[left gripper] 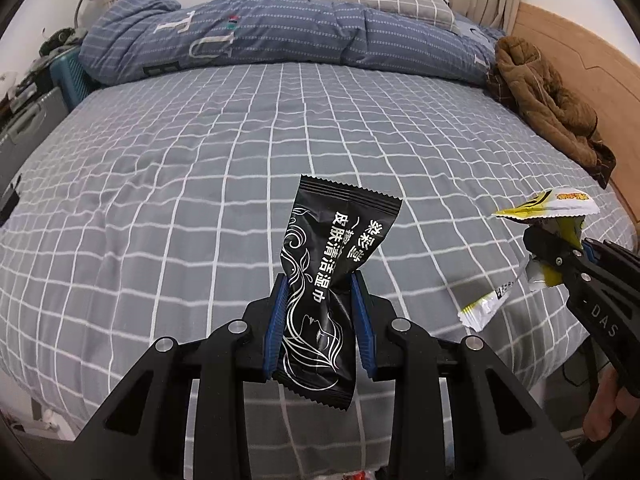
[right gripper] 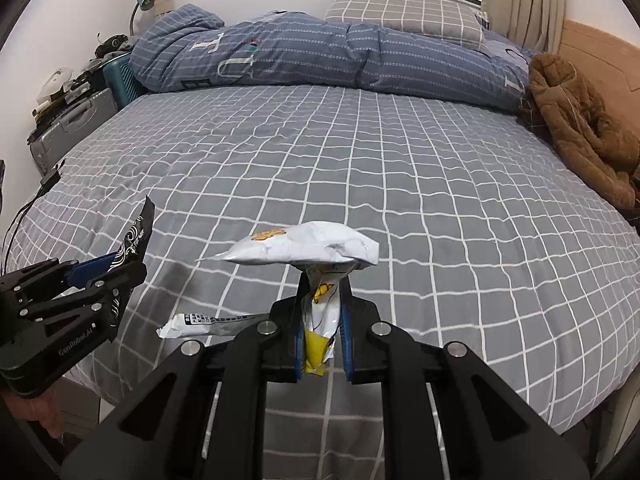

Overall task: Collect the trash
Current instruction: 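Lift both packets and carry them over the black bin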

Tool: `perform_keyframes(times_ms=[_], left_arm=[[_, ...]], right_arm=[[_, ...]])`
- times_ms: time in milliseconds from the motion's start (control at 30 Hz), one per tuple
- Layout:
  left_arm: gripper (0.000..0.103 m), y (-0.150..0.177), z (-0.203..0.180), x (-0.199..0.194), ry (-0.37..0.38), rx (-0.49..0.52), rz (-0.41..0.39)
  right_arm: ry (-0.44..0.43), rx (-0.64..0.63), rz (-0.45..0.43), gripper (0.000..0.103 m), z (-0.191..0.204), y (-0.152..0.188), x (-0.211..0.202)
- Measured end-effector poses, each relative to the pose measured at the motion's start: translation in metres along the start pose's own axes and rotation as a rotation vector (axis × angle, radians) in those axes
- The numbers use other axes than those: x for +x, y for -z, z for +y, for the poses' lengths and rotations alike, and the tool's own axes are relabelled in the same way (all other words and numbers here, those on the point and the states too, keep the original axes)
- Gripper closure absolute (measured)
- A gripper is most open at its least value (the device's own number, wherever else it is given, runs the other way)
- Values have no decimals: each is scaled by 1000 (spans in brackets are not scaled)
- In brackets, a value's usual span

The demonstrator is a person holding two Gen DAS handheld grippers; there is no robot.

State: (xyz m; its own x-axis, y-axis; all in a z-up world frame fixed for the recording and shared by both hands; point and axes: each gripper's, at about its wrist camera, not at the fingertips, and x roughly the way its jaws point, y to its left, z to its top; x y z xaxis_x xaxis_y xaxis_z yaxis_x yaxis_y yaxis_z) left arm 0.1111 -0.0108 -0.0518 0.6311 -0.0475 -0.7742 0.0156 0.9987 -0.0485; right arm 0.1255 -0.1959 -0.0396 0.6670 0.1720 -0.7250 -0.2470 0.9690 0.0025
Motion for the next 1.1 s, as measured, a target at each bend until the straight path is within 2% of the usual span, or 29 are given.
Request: perform_keyframes(times_ms=[1100], left_arm=[[73,79,-2,-69,17,-37,5]], right_arm=[[-26,-15,25,90,32,77,-67]])
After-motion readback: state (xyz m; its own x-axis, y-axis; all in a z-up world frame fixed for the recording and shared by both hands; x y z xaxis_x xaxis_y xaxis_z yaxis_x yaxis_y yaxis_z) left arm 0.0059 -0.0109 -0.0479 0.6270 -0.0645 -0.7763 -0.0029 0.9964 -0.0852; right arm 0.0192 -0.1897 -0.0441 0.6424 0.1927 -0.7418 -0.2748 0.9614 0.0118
